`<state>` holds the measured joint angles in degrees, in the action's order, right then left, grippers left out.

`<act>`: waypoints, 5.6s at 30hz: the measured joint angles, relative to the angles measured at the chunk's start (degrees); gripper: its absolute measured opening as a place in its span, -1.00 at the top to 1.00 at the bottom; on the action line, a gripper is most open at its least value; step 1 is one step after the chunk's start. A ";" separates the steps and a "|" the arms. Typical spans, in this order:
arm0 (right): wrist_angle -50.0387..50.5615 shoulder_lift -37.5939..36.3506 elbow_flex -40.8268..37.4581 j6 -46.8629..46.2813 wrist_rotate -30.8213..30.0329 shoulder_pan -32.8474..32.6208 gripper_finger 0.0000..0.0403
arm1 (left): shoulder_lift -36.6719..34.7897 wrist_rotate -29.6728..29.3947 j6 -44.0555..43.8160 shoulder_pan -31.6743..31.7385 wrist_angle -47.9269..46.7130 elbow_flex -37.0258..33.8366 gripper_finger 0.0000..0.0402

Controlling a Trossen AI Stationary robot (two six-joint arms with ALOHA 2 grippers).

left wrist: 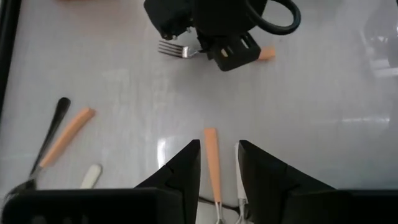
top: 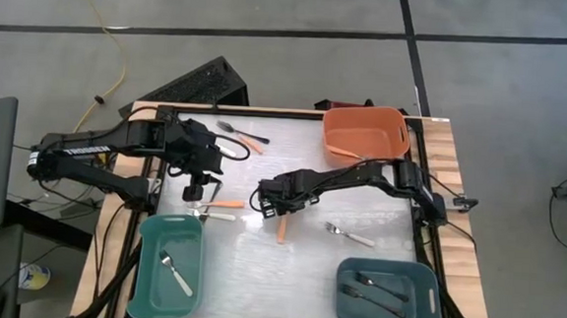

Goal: Sort silverware by color (type)
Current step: Put the orange fork into the orange bin, then put the white fork into the green bin

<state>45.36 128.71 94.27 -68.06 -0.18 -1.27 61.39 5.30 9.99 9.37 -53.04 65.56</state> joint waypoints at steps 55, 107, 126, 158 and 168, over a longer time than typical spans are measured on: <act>4.74 -40.29 -26.11 116.38 -2.78 40.69 0.84 | 16.17 -8.65 -20.22 19.76 57.92 0.02 0.53; 15.73 -40.38 -19.95 60.43 11.56 1.52 0.57 | 9.97 2.42 -12.57 11.30 23.39 -6.43 0.53; 1.30 -46.02 -41.26 37.41 12.29 -0.02 0.57 | 9.97 1.09 -7.40 11.28 23.43 -6.43 0.53; -1.04 -29.43 -41.06 36.40 1.70 -9.15 0.83 | 9.77 2.44 -10.39 11.28 17.88 -6.43 0.53; -5.69 -44.02 -41.41 28.05 -1.34 0.02 0.92 | 9.27 20.62 -0.16 11.28 18.49 -6.43 0.53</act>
<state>39.67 84.69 52.86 -40.01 -1.52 -1.25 70.66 25.92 9.83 20.64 -34.55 59.13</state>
